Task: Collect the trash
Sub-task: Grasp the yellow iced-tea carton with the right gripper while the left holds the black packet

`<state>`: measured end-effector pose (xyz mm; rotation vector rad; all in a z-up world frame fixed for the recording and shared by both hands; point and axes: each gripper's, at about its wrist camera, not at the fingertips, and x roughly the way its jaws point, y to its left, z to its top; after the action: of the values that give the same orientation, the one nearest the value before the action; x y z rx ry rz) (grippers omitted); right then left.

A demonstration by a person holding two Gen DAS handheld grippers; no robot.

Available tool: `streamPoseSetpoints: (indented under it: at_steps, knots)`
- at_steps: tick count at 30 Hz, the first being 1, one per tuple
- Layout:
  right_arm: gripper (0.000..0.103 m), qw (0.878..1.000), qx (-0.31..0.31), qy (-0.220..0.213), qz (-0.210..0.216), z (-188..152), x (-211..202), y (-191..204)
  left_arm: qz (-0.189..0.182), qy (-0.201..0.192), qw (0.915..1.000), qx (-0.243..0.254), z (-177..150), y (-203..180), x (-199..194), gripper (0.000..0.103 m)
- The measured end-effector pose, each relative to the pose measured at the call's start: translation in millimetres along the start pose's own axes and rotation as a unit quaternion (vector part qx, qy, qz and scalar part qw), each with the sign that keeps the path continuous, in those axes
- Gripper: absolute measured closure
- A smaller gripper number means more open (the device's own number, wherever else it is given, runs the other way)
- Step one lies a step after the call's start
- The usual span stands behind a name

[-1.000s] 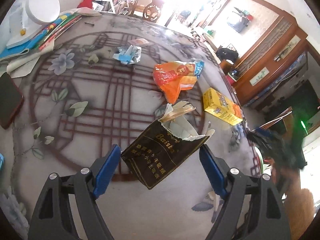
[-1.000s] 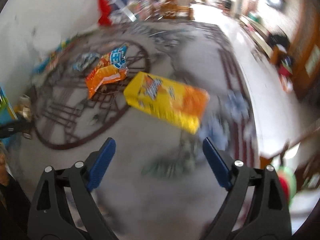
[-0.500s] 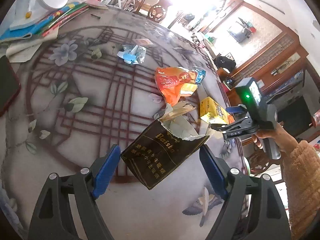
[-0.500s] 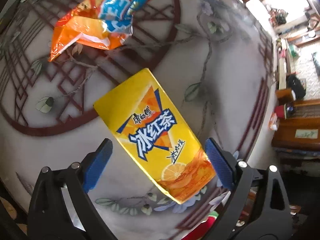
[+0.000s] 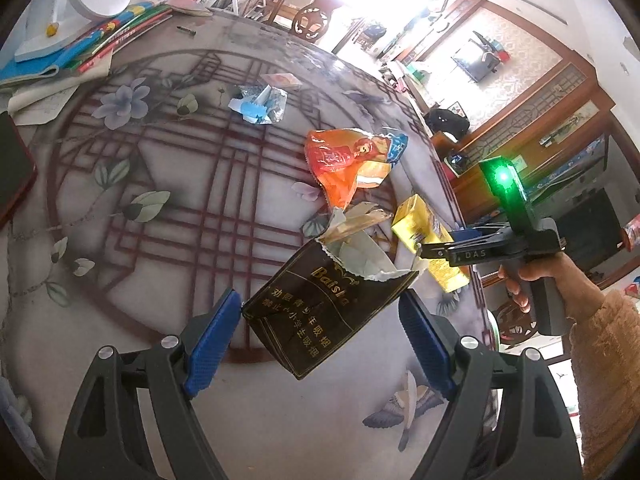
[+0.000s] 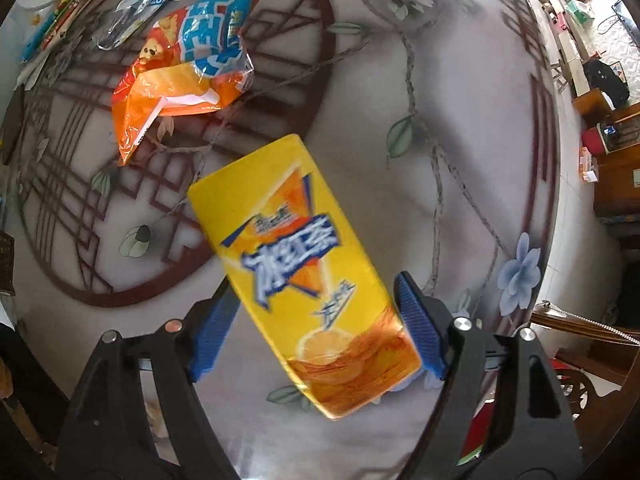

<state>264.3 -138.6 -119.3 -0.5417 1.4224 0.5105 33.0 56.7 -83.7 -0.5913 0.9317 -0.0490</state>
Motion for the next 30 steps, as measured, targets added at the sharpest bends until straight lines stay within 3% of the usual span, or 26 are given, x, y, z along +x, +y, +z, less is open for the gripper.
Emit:
streamPoseSetpoints:
  at_steps: [1,5,7,12,18,23,26,30]
  knots:
    - [0.019,1.0,0.0,-0.001,-0.003,-3.4,2.4,1.3,0.001,0.0,1.0,-0.001,0.2,0.6,0.4,0.026]
    - [0.02,1.0,-0.001,-0.015,-0.005,-10.1,3.8,5.6,0.005,0.001,1.0,-0.004,0.6,1.9,1.5,0.026]
    - [0.029,1.0,0.006,-0.026,0.002,-13.3,0.9,5.5,0.006,0.001,1.0,-0.002,0.7,1.0,2.3,0.026]
    - [0.036,0.999,-0.002,-0.04,0.006,-24.5,-7.3,20.8,0.012,0.004,0.9999,0.002,-0.1,0.2,5.0,0.026]
    - [0.036,0.992,0.032,-0.1,0.067,-64.2,-31.2,29.9,0.021,0.006,0.9998,0.006,-1.4,-0.2,7.8,0.026]
    - [0.036,0.975,0.087,-0.154,0.132,-111.4,-47.6,39.7,0.022,0.007,0.9997,0.013,-3.7,-4.6,8.8,0.026]
    - [0.036,0.959,0.128,-0.186,0.173,-139.0,-49.1,42.2,0.028,0.007,0.9993,0.024,-5.8,-9.8,10.2,0.026]
    - [0.036,0.944,0.168,-0.22,0.182,-175.7,-50.0,48.2,0.04,0.016,0.9984,0.036,-10.0,-13.1,16.6,0.026]
